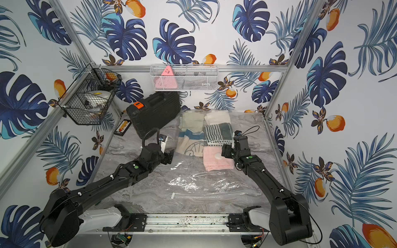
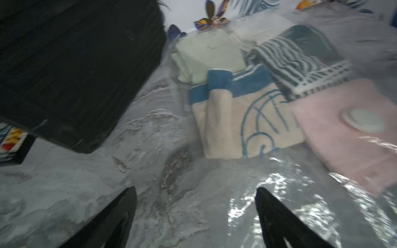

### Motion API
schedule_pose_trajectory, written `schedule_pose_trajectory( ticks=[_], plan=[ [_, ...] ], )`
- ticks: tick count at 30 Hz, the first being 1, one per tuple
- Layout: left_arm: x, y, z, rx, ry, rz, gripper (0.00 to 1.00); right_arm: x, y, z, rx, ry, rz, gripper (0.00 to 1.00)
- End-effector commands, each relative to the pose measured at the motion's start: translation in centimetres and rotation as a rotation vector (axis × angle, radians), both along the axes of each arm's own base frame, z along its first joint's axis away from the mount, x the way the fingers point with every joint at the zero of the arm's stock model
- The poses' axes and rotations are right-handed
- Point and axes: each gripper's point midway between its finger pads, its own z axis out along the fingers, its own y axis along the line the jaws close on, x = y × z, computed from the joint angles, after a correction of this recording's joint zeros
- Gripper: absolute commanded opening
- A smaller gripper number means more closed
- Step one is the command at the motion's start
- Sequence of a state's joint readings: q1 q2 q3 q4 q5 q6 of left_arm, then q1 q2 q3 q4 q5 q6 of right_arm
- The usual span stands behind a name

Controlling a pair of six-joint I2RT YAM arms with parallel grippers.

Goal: Place the folded towel into the vacuum bag
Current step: Reset both arms

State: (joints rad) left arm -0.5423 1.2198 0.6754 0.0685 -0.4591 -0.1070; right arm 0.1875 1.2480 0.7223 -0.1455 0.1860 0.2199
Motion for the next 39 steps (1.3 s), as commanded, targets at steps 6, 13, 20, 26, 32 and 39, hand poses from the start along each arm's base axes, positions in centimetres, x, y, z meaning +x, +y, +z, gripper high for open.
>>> schedule_pose_trajectory(
  ticks=[6, 13, 20, 26, 32, 39],
  plan=[
    [2.3, 9.3, -1.2, -0.030, -0.164, 0.408, 0.91, 1.3, -6.8, -1.3, -0.088, -0.208, -0.241, 0.81],
    [6.3, 11.8, -3.2, 0.004, -0.131, 0.359, 0.99, 3.1, -5.6, -3.1, -0.060, -0.337, -0.124, 0.80],
    [6.9, 11.5, -3.1, -0.021, -0.153, 0.216, 0.99, 2.7, -4.0, -3.9, -0.045, -0.513, 0.005, 0.83],
    [5.0, 12.9, -6.1, 0.007, -0.136, 0.286, 0.99, 4.1, -3.8, -5.0, -0.049, -0.395, 0.017, 1.00],
    [5.8, 12.5, -8.1, -0.009, -0.112, 0.240, 0.99, 4.3, -4.0, -5.5, -0.043, -0.370, 0.003, 1.00],
    [4.1, 13.8, -8.6, -0.044, -0.174, 0.301, 0.99, 4.3, -4.0, -5.3, -0.047, -0.376, 0.001, 1.00]
  ],
)
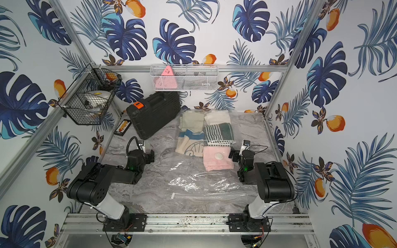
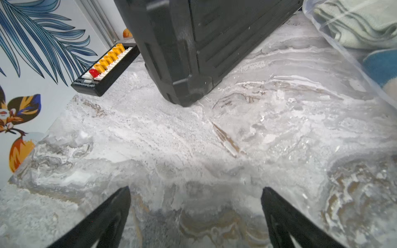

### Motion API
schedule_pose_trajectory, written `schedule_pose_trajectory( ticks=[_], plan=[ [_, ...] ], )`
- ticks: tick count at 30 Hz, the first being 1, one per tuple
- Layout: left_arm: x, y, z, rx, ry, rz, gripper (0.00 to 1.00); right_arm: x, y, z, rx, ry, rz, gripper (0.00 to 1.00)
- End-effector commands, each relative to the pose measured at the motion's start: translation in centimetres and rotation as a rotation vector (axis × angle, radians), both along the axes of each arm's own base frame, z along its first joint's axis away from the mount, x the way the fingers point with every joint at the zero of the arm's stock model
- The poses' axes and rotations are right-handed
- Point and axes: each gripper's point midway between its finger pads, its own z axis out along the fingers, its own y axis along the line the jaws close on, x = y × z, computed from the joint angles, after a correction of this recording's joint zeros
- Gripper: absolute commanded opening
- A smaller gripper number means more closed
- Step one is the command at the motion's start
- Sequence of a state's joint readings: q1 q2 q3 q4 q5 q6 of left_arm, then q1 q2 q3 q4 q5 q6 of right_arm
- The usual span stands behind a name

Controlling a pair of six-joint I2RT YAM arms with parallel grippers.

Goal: Place the folded towel into the vacuum bag
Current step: Reset both arms

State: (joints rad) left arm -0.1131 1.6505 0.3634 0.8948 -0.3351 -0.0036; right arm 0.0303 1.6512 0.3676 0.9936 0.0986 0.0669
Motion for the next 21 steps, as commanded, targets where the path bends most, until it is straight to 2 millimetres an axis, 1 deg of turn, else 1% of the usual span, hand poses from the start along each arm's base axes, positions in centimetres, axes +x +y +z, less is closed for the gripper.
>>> schedule_pose_trajectory(
  ticks=[1, 3, 6, 8, 10, 11, 12, 14, 16, 21],
  plan=[
    [1.2, 0.4, 3.0, -0.030, -0.154, 0.031, 0.99, 0.2, 0.0, 0.4, -0.004, -0.014, 0.001, 1.00],
    [1.1, 0.8, 2.7, -0.057, -0.135, 0.035, 0.99, 0.2, 0.0, 0.4, -0.004, -0.013, -0.001, 1.00],
    [1.0, 0.9, 2.7, -0.054, -0.142, 0.037, 0.99, 0.2, 0.0, 0.4, -0.006, -0.014, 0.000, 1.00],
    [1.1, 1.0, 3.2, -0.034, -0.166, 0.038, 0.99, 0.2, 0.0, 0.4, -0.006, -0.013, 0.000, 1.00],
    [1.0, 0.7, 3.0, -0.028, -0.151, 0.036, 0.99, 0.2, 0.0, 0.4, -0.006, -0.013, -0.001, 1.00],
    [1.1, 0.6, 3.2, -0.021, -0.163, 0.031, 0.99, 0.2, 0.0, 0.4, -0.006, -0.015, -0.001, 1.00],
    [1.0, 0.0, 3.1, -0.012, -0.154, 0.023, 0.99, 0.2, 0.0, 0.4, -0.006, -0.013, -0.001, 1.00],
    [0.7, -0.7, 3.6, 0.031, -0.186, 0.015, 0.99, 0.2, 0.0, 0.4, -0.005, -0.015, 0.000, 1.00],
    [0.2, -1.2, 3.8, 0.047, -0.200, 0.010, 0.99, 0.2, 0.0, 0.4, -0.006, -0.014, 0.000, 1.00],
    [0.3, -1.1, 3.9, 0.053, -0.207, 0.011, 0.99, 0.2, 0.0, 0.4, -0.006, -0.013, 0.000, 1.00]
  ],
)
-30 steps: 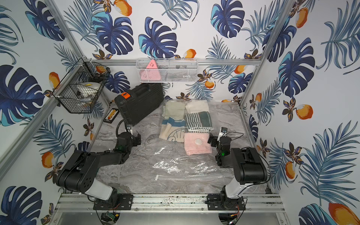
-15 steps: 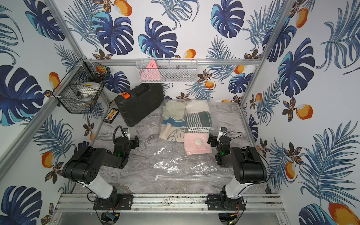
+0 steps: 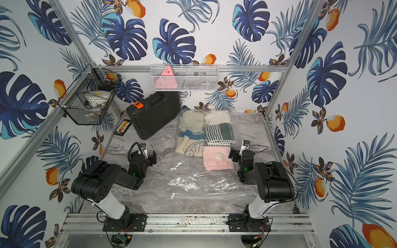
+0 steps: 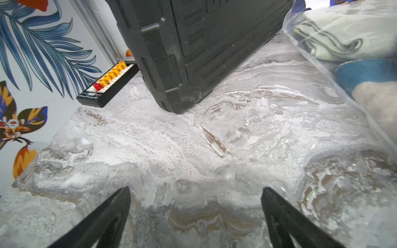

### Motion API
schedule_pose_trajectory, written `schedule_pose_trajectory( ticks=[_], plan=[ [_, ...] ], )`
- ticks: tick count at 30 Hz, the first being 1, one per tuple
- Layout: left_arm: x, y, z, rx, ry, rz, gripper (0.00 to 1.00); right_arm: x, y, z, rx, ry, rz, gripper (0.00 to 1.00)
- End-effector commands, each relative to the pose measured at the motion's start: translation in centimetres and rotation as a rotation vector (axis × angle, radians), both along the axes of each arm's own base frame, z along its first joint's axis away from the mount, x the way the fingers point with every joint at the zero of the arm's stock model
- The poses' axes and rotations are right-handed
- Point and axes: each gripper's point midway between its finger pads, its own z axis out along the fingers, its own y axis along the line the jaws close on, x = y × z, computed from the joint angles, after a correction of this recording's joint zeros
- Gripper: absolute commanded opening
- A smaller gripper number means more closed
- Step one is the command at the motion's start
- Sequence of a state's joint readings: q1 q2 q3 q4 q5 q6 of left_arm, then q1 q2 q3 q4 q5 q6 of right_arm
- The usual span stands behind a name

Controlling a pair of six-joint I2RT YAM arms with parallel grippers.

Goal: Place the folded towel into the vacuum bag
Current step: Reset both arms

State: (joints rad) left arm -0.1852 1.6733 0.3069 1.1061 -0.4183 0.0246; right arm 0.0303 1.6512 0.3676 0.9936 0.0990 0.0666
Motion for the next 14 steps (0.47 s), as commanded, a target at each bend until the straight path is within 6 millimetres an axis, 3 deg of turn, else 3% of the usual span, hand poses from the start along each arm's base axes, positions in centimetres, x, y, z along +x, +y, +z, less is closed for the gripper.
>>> schedule_pose_trajectory(
  ticks=[1, 14],
  plan=[
    [0.49, 0.20, 1.84, 0.008, -0.077, 0.015, 0.99, 0.21, -0.03, 0.42, -0.005, -0.015, -0.001, 1.00],
    [0.60, 0.16, 1.76, 0.004, -0.071, 0.009, 0.99, 0.19, -0.01, 0.39, -0.004, -0.014, 0.000, 1.00]
  ],
)
